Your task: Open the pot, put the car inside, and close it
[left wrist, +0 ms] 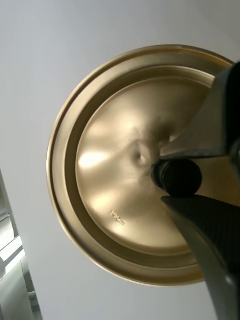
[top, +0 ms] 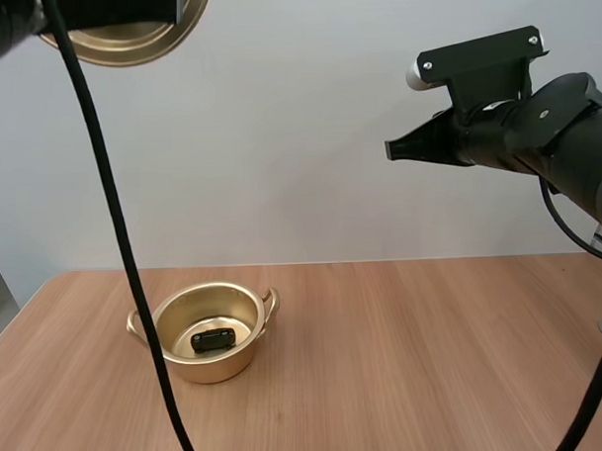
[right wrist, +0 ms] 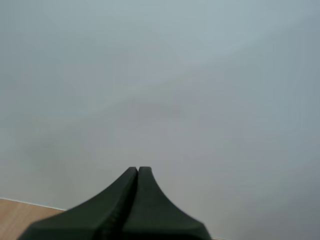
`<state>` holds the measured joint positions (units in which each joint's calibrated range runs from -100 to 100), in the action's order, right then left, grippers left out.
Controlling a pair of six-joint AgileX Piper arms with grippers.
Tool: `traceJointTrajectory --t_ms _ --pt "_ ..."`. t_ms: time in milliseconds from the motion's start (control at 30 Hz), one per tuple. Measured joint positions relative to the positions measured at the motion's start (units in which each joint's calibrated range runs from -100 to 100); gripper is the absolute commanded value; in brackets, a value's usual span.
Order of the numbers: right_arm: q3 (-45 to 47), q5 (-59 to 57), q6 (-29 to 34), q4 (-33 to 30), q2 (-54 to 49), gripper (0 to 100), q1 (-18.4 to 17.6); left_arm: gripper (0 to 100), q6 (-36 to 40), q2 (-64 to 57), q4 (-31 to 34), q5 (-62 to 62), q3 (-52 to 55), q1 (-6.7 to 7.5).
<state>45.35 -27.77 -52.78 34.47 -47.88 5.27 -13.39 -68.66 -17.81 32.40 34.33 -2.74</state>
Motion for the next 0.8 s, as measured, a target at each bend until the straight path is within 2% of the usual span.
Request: traceJointTrajectory --t_ms 167,400,533,800 --pt "0.0 -1.0 0.2 0.0 -2.6 0 0.0 0 -2.2 0.3 -0.5 1.1 10.2 -1.54" --pt "0.0 -2.4 0.2 0.6 -4.2 0 0.0 0 -8.5 6.7 -3.0 11.1 22.8 -1.70" --pt "0.0 -5.8 0.2 0.7 -4.2 0 0.0 0 -8.8 11.3 -3.6 19.9 23.6 -1.70" --pt "0.0 -6.8 0.2 0.5 -4.2 0 0.0 0 -8.3 21.9 -2.6 30.6 16.6 -1.70"
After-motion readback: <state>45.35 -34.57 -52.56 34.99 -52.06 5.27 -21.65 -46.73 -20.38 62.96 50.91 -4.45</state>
